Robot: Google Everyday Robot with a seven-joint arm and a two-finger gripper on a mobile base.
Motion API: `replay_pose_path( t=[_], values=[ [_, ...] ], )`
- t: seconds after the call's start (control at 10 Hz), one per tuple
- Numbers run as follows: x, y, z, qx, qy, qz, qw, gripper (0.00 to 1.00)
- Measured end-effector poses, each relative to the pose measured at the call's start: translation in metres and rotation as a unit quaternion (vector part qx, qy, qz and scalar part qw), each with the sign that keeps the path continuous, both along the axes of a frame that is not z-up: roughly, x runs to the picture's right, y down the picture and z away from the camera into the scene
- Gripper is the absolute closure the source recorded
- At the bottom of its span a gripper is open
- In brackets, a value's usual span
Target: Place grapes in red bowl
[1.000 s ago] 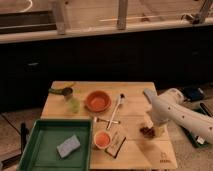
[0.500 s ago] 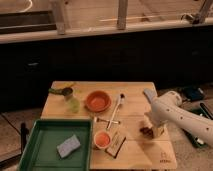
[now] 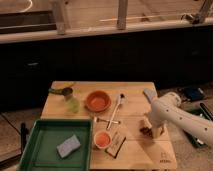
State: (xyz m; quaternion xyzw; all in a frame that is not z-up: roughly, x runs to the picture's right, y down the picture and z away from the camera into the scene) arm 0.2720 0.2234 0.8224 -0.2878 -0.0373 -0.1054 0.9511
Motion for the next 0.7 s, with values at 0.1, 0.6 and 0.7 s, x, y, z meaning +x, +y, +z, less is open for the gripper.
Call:
replay_pose_path(
  t=[0.1, 0.6, 0.7],
  values=[
    [0.0001, 0.0012, 0.0014, 0.001, -0.001, -0.002, 1.0000, 0.20],
    [-0.0010, 0.0072, 0.0048, 0.000, -0.006, -0.009, 0.9999, 0.28],
    [-0.0009, 0.0079, 0.0056, 0.001, -0.007, -0.010, 0.9999, 0.28]
  ],
)
